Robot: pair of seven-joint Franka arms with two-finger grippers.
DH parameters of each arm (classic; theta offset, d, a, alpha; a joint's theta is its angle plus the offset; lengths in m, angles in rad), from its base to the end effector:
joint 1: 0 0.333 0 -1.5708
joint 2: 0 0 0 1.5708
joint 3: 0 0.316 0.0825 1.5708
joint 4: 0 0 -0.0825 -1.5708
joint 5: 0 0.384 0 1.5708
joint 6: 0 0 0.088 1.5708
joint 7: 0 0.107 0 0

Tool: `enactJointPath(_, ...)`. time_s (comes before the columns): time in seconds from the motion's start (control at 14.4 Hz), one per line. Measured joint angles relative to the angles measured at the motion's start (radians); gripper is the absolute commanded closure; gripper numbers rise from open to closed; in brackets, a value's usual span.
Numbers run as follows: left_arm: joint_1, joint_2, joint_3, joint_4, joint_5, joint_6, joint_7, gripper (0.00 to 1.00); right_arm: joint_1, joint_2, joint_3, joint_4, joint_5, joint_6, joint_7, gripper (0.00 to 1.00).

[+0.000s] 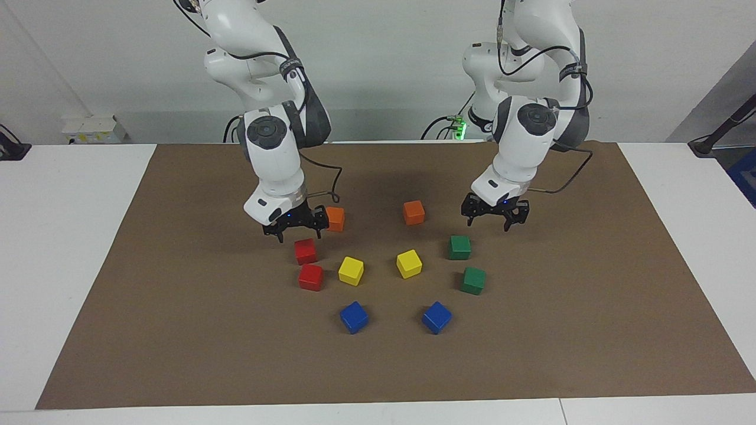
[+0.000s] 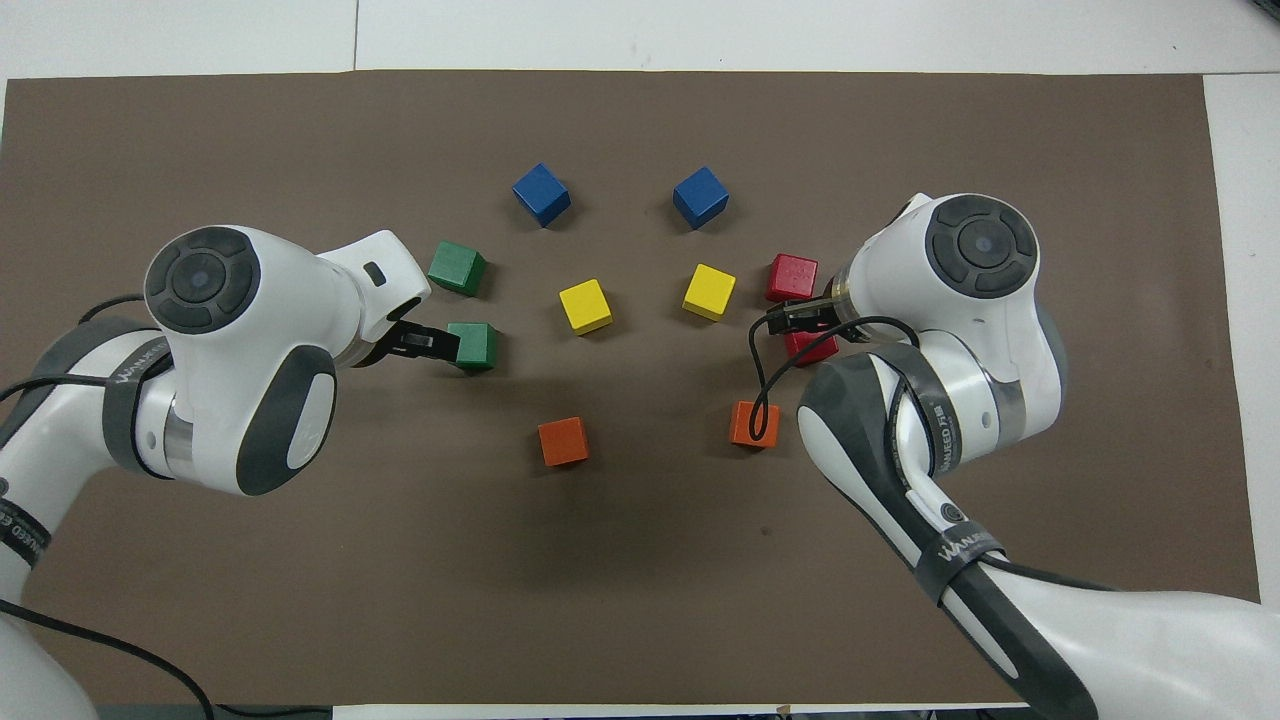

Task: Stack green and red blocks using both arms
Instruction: 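Grasp the green block with the left gripper while the right gripper grasps red, then carry the green block outward with the left gripper while the right gripper carries red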

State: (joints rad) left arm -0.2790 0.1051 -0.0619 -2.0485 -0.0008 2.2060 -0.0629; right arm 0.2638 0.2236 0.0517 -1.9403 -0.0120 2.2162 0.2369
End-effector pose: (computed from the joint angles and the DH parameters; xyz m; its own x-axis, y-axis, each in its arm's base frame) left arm 0.5418 -0.1916 0.3940 0.9606 -0.2729 0.0520 -0.2737 -0.9617 0.0104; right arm 0.5790 0.1872 0.3745 0.9952 0.0834 0.0508 0.0842 -0.9964 -0.0138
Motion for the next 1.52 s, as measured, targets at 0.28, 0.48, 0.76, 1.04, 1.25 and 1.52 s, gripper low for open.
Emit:
enactJointPath(0.28, -0.01, 0.034, -0.001, 0.0, 0.0, 0.03, 0.0, 0.0, 0.0, 0.034, 0.0, -0.015, 0.0, 0.056, 0.0, 0.0)
enactJointPath(0.48, -0.026, 0.054, -0.001, 0.0, -0.023, 0.056, -0.003, 0.0, 0.0, 0.063, 0.0, -0.02, 0.0, 0.087, -0.002, 0.0)
enactJointPath(0.76, -0.056, 0.082, -0.001, -0.001, -0.04, 0.095, -0.068, 0.0, 0.0, 0.081, 0.0, -0.041, 0.0, 0.121, -0.004, 0.07)
enactJointPath(1.04, -0.079, 0.124, -0.001, -0.002, -0.04, 0.138, -0.094, 0.0, 0.0, 0.081, 0.0, -0.058, 0.0, 0.123, -0.005, 0.82)
enactJointPath(1.25, -0.086, 0.149, -0.001, -0.001, -0.04, 0.158, -0.097, 0.0, 0.0, 0.08, 0.0, -0.066, 0.0, 0.122, -0.005, 1.0)
enactJointPath(1.52, -0.086, 0.167, 0.0, -0.001, -0.04, 0.171, -0.097, 0.0, -0.011, 0.065, -0.005, -0.008, 0.0, 0.016, -0.005, 1.0)
